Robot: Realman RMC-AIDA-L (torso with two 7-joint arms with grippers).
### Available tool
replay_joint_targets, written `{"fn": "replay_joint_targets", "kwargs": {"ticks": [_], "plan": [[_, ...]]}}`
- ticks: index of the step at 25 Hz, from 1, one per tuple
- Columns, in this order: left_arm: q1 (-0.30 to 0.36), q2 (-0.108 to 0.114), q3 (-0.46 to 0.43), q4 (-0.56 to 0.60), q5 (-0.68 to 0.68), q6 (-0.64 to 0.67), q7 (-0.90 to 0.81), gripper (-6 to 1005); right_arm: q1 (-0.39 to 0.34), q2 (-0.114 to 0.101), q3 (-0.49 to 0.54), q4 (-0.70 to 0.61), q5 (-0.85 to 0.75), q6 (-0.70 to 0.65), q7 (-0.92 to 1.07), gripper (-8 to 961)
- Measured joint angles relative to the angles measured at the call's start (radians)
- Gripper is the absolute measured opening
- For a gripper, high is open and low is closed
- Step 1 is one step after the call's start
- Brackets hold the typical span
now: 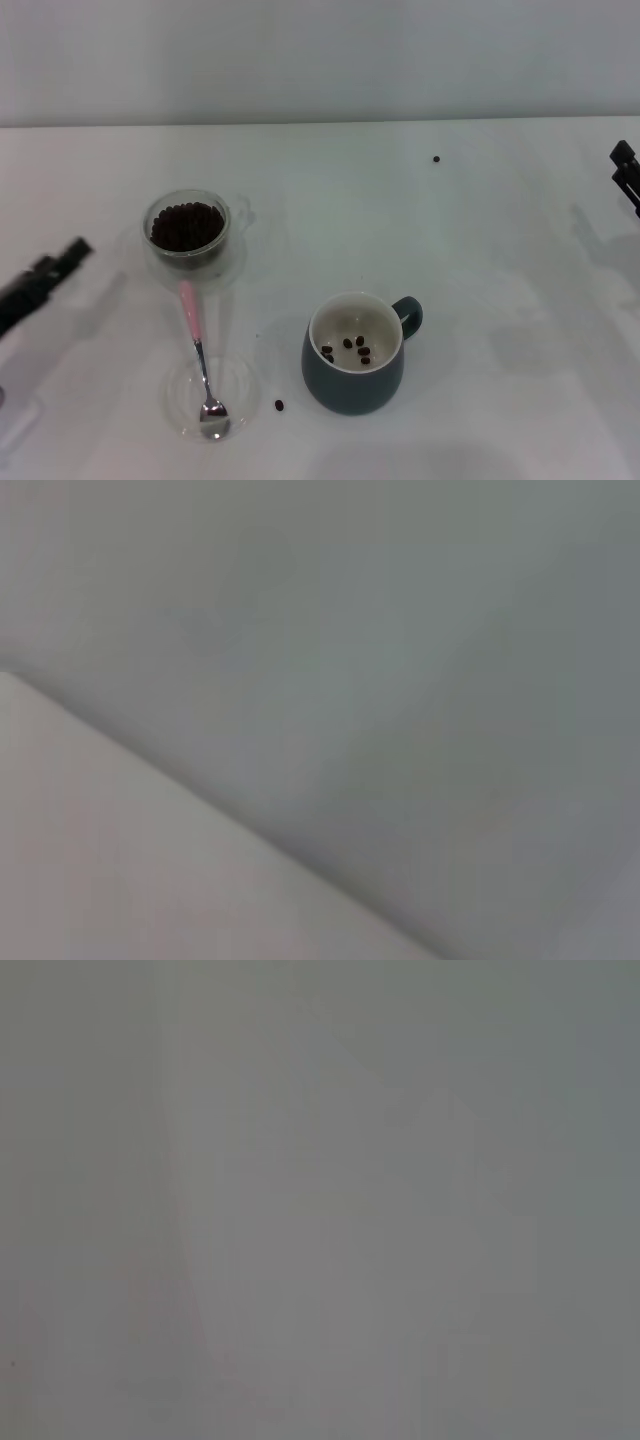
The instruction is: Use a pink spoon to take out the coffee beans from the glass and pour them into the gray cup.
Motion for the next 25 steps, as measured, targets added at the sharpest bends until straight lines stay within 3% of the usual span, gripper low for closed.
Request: {"fn": "replay_joint_targets", "kwargs": {"ticks": [3, 5, 7, 9, 11, 17, 25], "plan": [[0.03, 0.007, -0.001, 0.001, -0.12, 0.003, 0.105, 750, -0.001, 0.0, 0.002, 0.0, 0.0, -0.001, 0.001, 743], [0.044, 0.008, -0.002, 0.002, -0.202, 0.023, 0.266, 813, 0.0, 0.0, 0.002, 0.001, 0.0, -0.001, 0.0, 743], [0.044, 0.008, -0.002, 0.002, -0.202, 0.023, 0.266, 812, 0.002, 0.0, 0.002, 0.001, 0.0, 0.0, -0.002, 743], [0.045, -0.013, -0.011, -0.016, -0.315, 0.039, 0.686, 810, 0.005, 0.0, 0.001, 0.001, 0.0, 0.0, -0.004, 743], [0.021, -0.019, -0.014, -0.069, -0.38, 0.037, 0.855, 809, 0.008, 0.001, -0.002, 0.001, -0.001, 0.001, -0.003, 742], [-0.031, -0.019, -0.013, -0.156, -0.463, 0.039, 1.0, 804, 0.003, 0.001, -0.005, 0.001, -0.007, 0.001, 0.0, 743], [-0.039, -0.021, -0.013, -0.164, -0.485, 0.025, 1.021, 811, -0.001, 0.002, -0.008, 0.004, -0.009, -0.003, 0.001, 741]]}}
